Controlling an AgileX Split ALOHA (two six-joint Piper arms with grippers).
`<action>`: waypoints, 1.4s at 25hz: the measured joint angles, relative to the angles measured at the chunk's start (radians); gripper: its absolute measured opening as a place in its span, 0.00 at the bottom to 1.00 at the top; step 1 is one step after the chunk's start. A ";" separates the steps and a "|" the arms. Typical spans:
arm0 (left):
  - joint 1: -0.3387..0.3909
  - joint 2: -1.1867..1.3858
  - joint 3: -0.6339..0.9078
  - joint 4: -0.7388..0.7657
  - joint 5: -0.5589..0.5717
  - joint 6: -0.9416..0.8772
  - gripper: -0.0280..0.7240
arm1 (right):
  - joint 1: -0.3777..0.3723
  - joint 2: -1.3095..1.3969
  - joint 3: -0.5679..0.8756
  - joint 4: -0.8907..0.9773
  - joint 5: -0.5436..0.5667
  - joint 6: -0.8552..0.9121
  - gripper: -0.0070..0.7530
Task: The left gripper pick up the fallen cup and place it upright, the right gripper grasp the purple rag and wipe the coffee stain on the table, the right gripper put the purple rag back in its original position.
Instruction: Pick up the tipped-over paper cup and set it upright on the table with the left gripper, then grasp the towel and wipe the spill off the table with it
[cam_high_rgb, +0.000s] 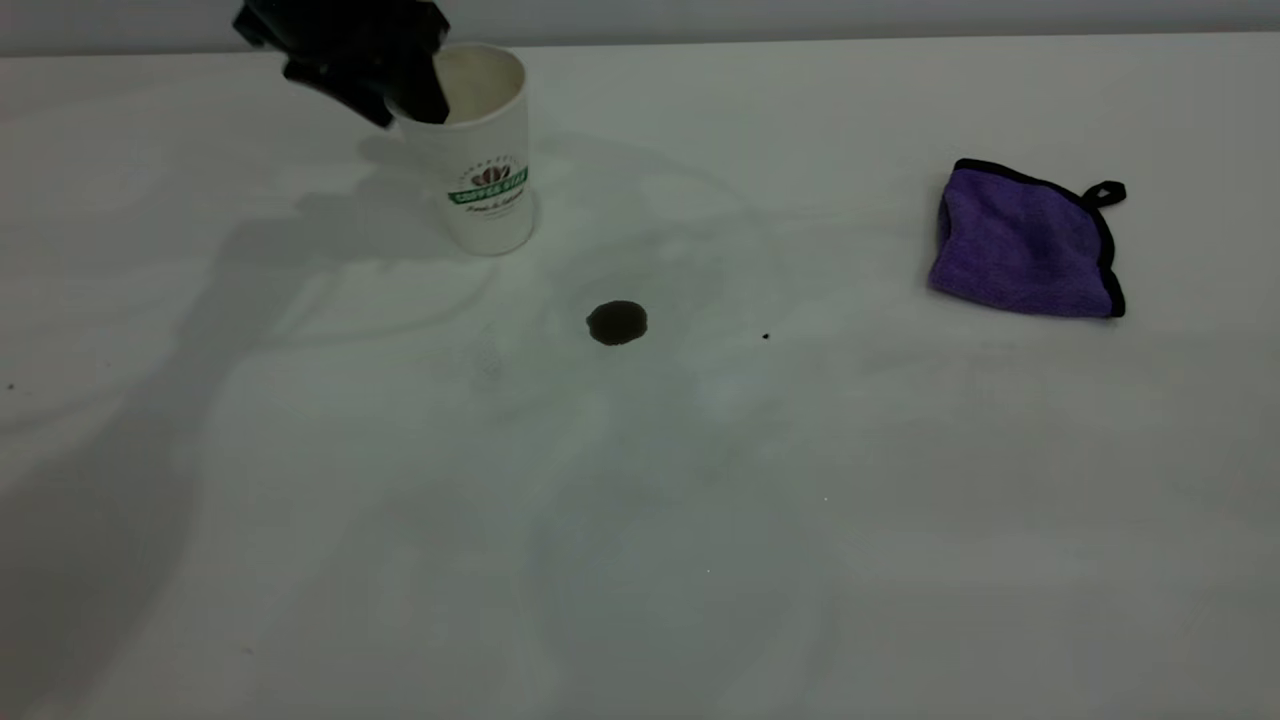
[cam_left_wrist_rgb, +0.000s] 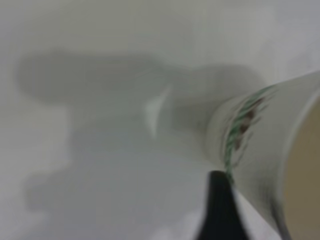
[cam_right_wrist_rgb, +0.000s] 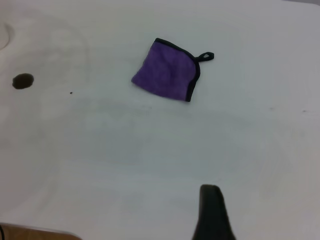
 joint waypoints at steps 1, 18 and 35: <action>0.000 -0.028 0.000 0.000 0.008 0.001 0.88 | 0.000 0.000 0.000 0.000 0.000 0.000 0.75; 0.000 -0.800 0.000 0.097 0.504 -0.014 0.65 | 0.000 0.000 0.000 0.000 0.000 0.000 0.75; 0.000 -1.364 0.509 0.322 0.609 -0.416 0.36 | 0.000 0.000 0.000 0.000 0.000 0.000 0.75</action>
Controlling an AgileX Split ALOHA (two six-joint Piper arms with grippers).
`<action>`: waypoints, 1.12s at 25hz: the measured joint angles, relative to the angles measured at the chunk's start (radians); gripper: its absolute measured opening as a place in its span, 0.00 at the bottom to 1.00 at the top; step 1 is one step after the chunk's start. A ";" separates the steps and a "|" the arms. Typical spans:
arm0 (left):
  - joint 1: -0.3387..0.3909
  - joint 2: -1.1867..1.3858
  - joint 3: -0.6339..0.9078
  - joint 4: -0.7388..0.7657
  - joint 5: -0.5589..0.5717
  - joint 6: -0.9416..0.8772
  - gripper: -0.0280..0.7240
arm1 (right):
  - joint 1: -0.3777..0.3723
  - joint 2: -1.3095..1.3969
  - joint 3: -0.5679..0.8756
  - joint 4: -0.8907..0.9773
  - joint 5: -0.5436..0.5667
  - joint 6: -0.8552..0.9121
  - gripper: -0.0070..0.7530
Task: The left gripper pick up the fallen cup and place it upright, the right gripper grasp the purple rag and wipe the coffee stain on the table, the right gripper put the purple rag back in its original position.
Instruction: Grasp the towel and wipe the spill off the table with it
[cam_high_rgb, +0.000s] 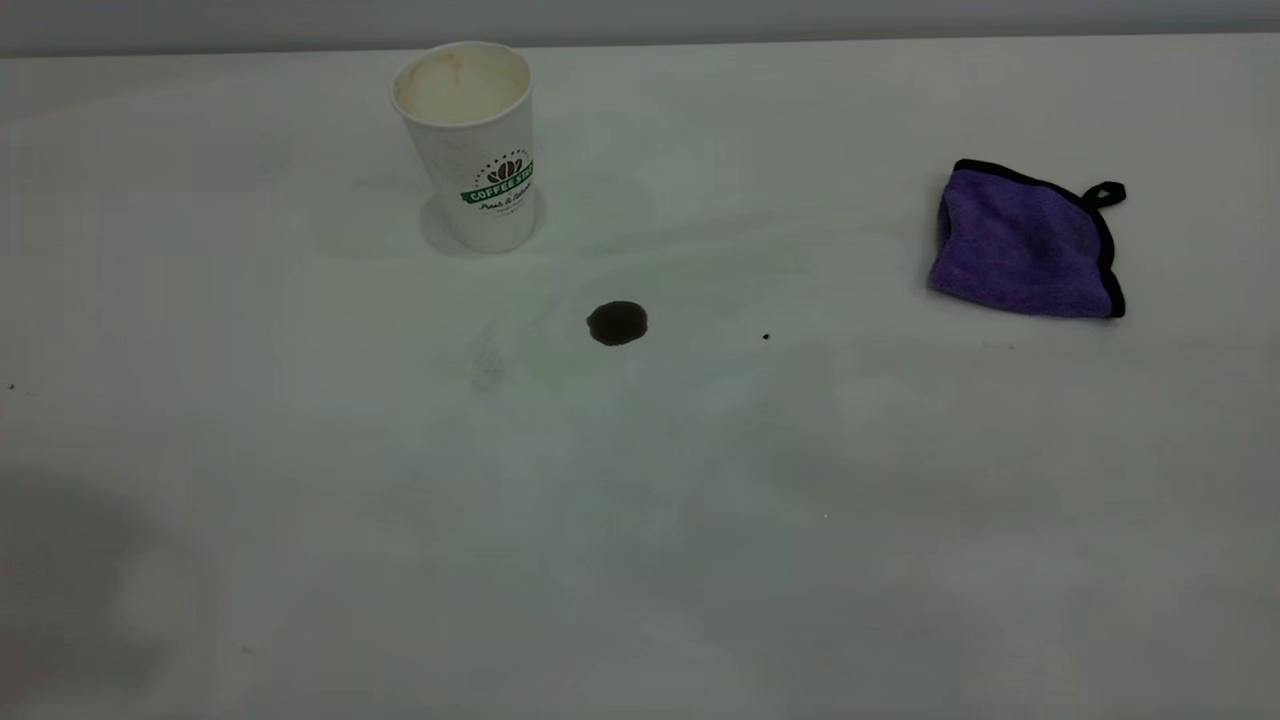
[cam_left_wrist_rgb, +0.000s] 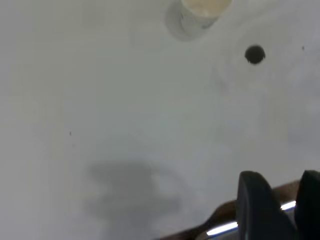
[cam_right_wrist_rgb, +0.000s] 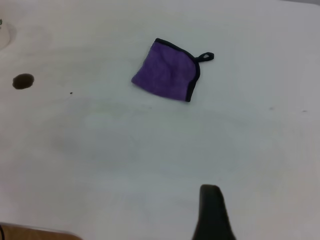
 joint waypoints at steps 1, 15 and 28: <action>0.000 -0.039 0.038 0.000 0.000 -0.001 0.36 | 0.000 0.000 0.000 0.000 0.000 0.000 0.75; 0.058 -0.565 0.636 -0.038 -0.006 -0.046 0.36 | 0.000 0.000 0.000 0.000 0.000 0.000 0.75; 0.148 -1.007 0.720 0.072 -0.037 -0.067 0.36 | 0.000 0.000 0.000 0.000 0.000 0.000 0.75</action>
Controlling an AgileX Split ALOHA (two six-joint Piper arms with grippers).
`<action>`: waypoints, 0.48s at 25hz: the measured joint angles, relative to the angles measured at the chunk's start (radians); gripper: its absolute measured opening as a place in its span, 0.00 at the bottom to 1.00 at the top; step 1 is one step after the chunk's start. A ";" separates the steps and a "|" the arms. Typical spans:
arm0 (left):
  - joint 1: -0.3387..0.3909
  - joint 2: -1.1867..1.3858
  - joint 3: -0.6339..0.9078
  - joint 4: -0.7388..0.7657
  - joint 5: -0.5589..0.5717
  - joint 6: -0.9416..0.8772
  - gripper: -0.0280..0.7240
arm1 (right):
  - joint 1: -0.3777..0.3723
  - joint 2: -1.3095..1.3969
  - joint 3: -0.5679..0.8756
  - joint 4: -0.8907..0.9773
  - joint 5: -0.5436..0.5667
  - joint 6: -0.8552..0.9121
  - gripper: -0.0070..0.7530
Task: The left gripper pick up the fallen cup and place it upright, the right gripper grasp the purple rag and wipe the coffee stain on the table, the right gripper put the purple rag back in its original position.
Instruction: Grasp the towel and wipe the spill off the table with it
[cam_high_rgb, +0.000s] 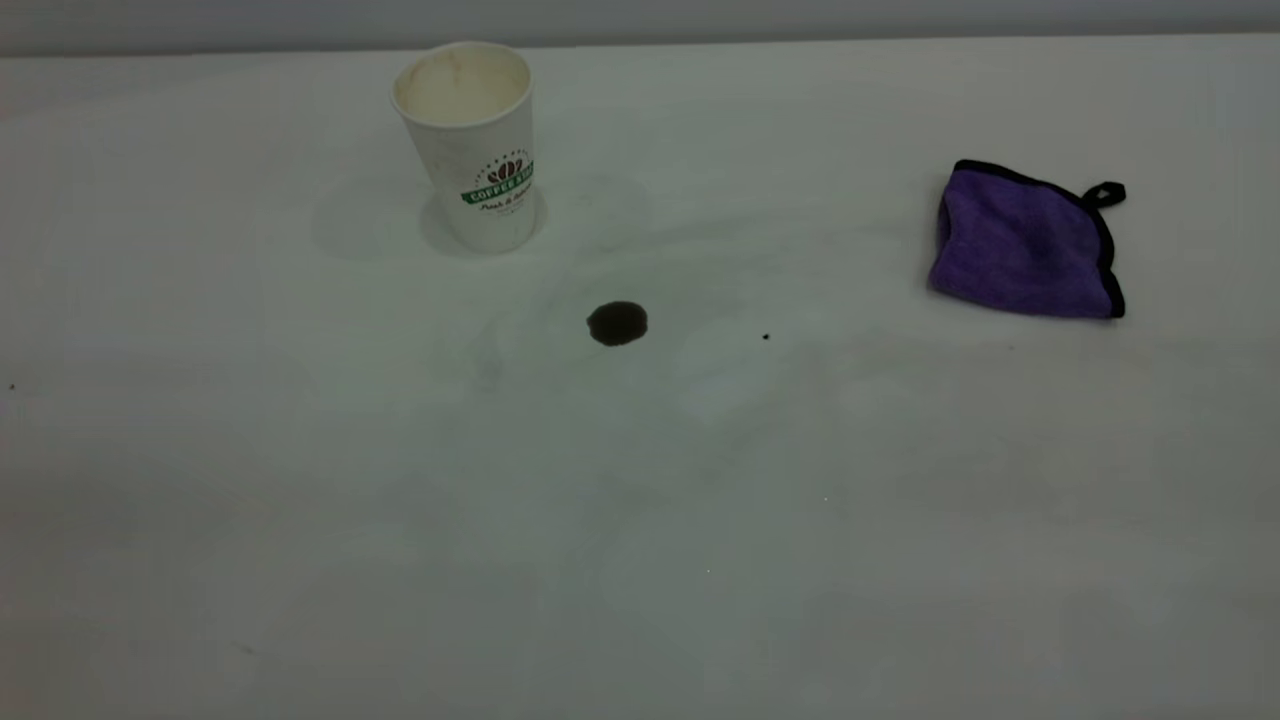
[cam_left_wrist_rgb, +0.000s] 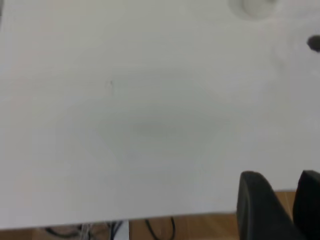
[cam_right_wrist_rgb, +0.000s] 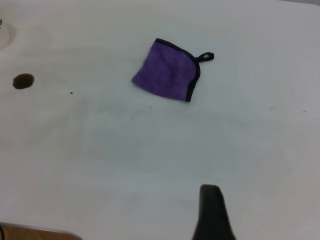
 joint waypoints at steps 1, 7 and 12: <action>0.000 -0.015 0.000 0.002 0.000 -0.005 0.36 | 0.000 0.000 0.000 0.000 0.000 0.000 0.75; 0.000 -0.026 0.010 0.002 -0.001 -0.011 0.36 | 0.000 0.000 0.000 0.000 0.000 0.000 0.75; 0.000 -0.026 0.010 0.002 -0.001 -0.012 0.36 | 0.000 0.000 0.000 0.000 0.000 0.000 0.75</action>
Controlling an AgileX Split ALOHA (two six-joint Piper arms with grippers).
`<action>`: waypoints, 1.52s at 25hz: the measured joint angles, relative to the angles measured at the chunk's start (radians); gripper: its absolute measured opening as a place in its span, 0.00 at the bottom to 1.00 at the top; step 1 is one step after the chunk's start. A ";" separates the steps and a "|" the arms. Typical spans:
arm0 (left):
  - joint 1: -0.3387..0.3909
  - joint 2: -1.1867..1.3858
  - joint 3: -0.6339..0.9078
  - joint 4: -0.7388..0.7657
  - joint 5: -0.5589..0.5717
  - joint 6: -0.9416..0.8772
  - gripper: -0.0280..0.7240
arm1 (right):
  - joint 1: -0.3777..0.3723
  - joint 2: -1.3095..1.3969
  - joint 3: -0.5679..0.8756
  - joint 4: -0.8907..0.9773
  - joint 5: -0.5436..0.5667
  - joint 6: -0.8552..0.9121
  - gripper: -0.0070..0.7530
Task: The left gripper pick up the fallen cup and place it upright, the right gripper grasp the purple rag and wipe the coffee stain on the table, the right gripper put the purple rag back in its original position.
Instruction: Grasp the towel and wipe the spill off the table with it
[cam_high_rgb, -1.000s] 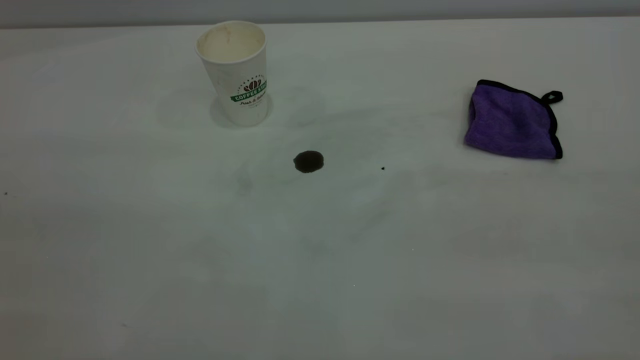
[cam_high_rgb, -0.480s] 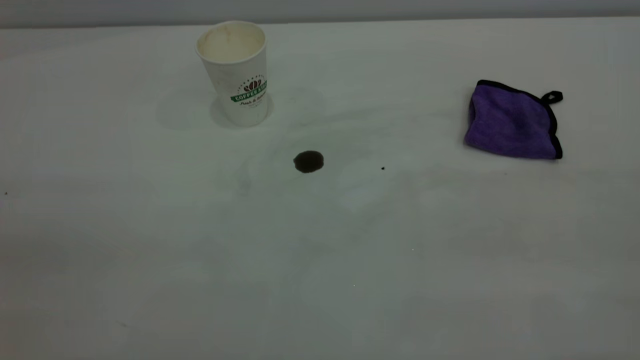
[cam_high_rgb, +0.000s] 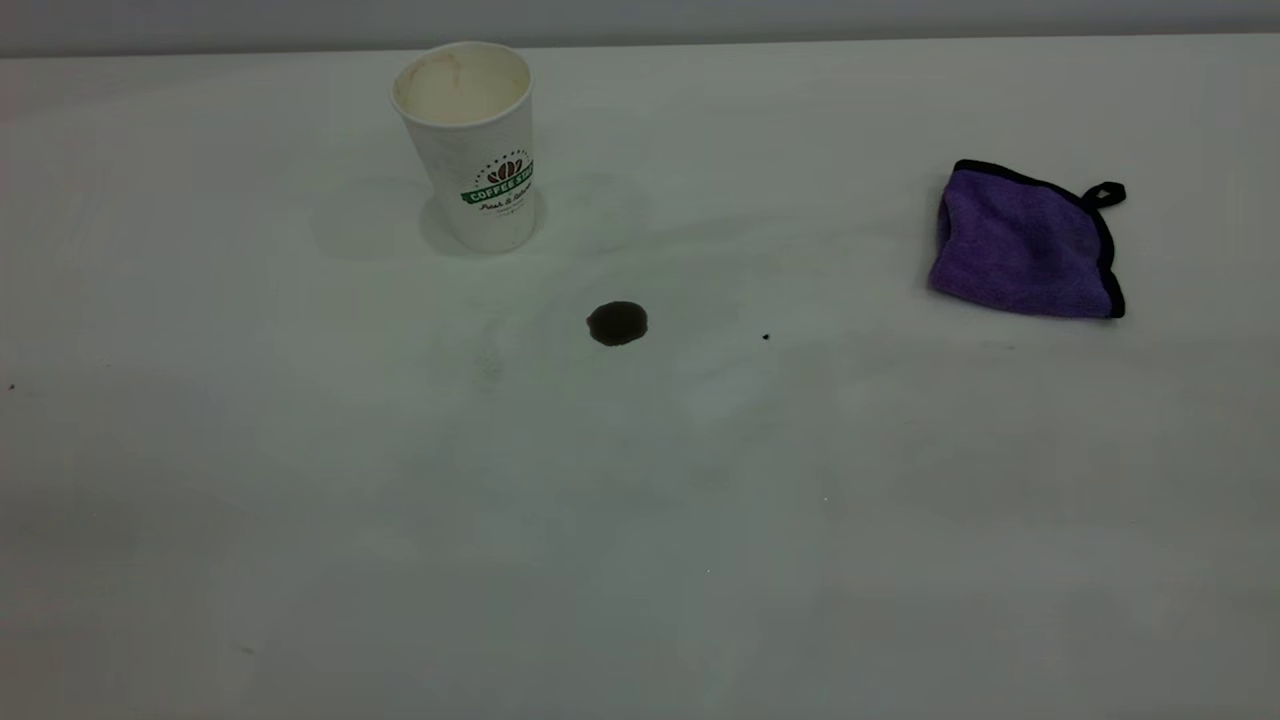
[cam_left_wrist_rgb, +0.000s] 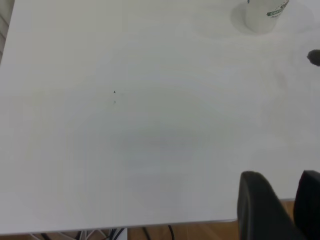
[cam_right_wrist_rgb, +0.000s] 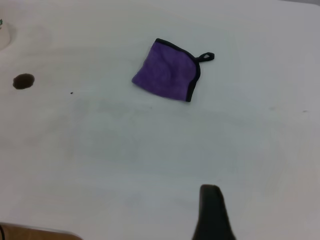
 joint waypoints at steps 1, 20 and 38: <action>0.000 0.000 0.000 0.000 0.000 0.000 0.36 | 0.000 0.000 0.000 0.000 0.000 0.000 0.75; 0.000 0.000 0.000 0.000 0.000 -0.001 0.36 | 0.000 0.000 -0.007 0.003 0.010 0.016 0.75; 0.000 0.000 0.000 0.000 0.000 -0.001 0.36 | 0.000 1.165 -0.434 -0.001 -0.262 0.023 0.97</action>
